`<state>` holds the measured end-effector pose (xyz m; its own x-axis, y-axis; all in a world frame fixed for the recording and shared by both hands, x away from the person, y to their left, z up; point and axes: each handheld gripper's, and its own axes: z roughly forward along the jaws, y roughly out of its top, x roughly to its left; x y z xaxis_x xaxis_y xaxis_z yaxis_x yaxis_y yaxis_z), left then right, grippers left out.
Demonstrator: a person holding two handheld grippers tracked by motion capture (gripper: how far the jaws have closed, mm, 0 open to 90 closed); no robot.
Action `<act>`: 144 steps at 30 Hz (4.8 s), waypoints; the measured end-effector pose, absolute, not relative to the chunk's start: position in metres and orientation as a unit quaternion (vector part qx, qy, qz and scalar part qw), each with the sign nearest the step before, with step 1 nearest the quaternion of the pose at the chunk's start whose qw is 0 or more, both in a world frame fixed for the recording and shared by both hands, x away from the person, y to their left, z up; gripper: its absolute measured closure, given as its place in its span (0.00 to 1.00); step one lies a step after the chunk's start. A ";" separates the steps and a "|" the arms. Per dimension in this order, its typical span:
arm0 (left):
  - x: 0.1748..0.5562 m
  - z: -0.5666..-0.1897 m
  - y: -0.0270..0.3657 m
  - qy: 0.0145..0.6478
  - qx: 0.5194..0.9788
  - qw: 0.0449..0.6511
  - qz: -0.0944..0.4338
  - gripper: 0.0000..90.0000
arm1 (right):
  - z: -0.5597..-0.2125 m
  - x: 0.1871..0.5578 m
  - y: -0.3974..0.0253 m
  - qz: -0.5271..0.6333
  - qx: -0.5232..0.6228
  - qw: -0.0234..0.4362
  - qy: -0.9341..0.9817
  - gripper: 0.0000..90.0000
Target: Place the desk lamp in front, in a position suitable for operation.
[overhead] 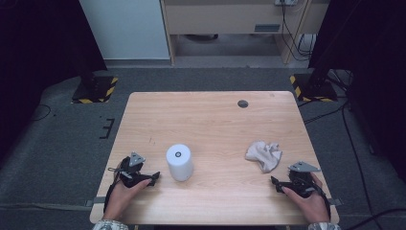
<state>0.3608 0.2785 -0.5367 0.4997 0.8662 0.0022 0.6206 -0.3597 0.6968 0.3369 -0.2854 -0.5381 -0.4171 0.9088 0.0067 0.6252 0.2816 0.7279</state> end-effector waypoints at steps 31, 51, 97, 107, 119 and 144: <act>0.333 -0.493 0.216 0.352 0.841 0.382 0.152 0.02 | -0.538 0.336 -0.284 0.336 0.492 0.209 0.775 0.13; 0.356 -0.461 0.193 0.334 0.836 0.407 0.158 0.02 | -0.538 0.335 -0.282 0.337 0.488 0.206 0.779 0.13; 0.352 -0.448 0.100 0.245 0.867 0.416 0.121 0.09 | -0.538 0.335 -0.279 0.340 0.476 0.200 0.786 0.13; 0.350 -0.451 0.093 0.235 0.871 0.415 0.114 0.09 | -0.538 0.335 -0.278 0.340 0.474 0.200 0.787 0.13; 0.346 -0.454 0.088 0.228 0.873 0.419 0.097 0.09 | -0.538 0.335 -0.277 0.341 0.475 0.198 0.786 0.13; 0.345 -0.461 0.093 0.233 0.864 0.436 0.098 0.01 | -0.538 0.334 -0.277 0.341 0.473 0.197 0.788 0.13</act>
<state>0.3447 0.0929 -0.4605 0.8719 0.4885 -0.0334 0.3169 -0.5112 0.7989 0.3344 -0.2768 -0.5376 -0.4743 0.8803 0.0122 0.6114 0.3194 0.7240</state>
